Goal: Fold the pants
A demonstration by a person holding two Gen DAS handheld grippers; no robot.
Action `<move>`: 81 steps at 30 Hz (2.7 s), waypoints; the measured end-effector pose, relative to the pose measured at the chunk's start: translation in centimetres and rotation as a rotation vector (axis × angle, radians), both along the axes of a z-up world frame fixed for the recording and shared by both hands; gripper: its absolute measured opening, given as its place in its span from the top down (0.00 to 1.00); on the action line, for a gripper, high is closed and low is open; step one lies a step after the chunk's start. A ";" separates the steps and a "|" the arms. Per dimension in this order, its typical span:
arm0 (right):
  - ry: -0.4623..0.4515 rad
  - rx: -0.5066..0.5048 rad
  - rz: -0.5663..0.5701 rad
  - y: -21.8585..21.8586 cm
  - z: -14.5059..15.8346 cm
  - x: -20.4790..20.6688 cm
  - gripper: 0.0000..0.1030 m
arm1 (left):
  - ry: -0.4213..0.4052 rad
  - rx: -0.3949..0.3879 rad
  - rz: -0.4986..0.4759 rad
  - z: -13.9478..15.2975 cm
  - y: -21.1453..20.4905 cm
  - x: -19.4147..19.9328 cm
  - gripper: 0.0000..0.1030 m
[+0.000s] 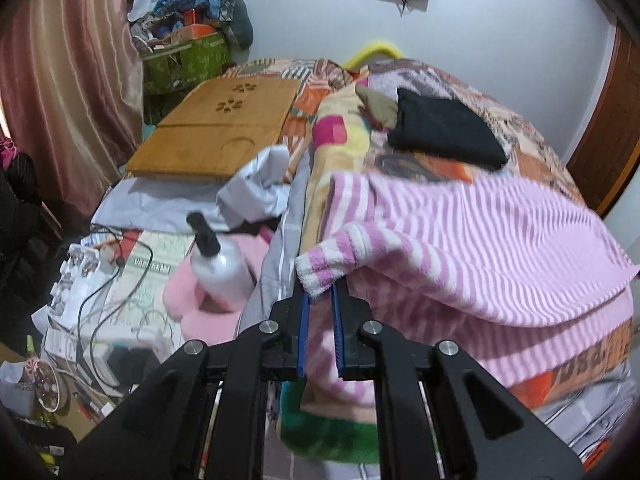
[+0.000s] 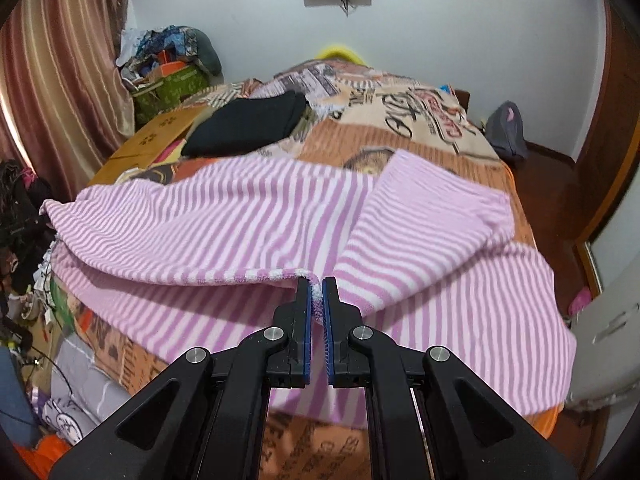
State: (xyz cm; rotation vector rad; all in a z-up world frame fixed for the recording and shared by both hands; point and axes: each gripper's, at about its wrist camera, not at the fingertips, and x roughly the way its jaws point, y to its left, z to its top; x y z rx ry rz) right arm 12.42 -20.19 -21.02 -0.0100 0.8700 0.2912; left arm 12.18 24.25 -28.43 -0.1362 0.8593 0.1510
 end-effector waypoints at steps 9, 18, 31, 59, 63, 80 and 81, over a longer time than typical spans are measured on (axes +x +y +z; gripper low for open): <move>0.075 0.017 -0.010 -0.6 -2.6 -1.6 0.96 | 0.086 -0.012 0.038 -3.2 -0.2 -2.1 0.92; 0.125 0.040 0.005 -1.1 -2.9 -2.1 0.94 | 0.092 0.004 0.050 -1.0 -1.4 -3.4 0.92; -0.026 -0.005 -0.077 -4.7 2.6 -0.9 0.58 | -0.059 0.059 -0.006 7.0 -7.5 2.1 0.47; 0.229 -0.079 0.004 -5.2 -7.7 27.9 0.40 | -0.020 -0.010 -0.150 2.4 -17.1 23.0 0.28; 0.296 -0.042 -0.001 -5.8 -10.2 30.1 0.47 | 0.006 0.028 -0.182 1.1 -18.6 23.7 0.28; 0.128 0.000 -0.056 -8.9 -3.4 24.4 0.92 | 0.043 -0.072 -0.379 3.3 -29.2 22.6 0.28; 0.103 0.014 -0.069 -9.7 -2.0 23.6 0.92 | 0.047 -0.075 -0.396 3.5 -30.3 22.2 0.28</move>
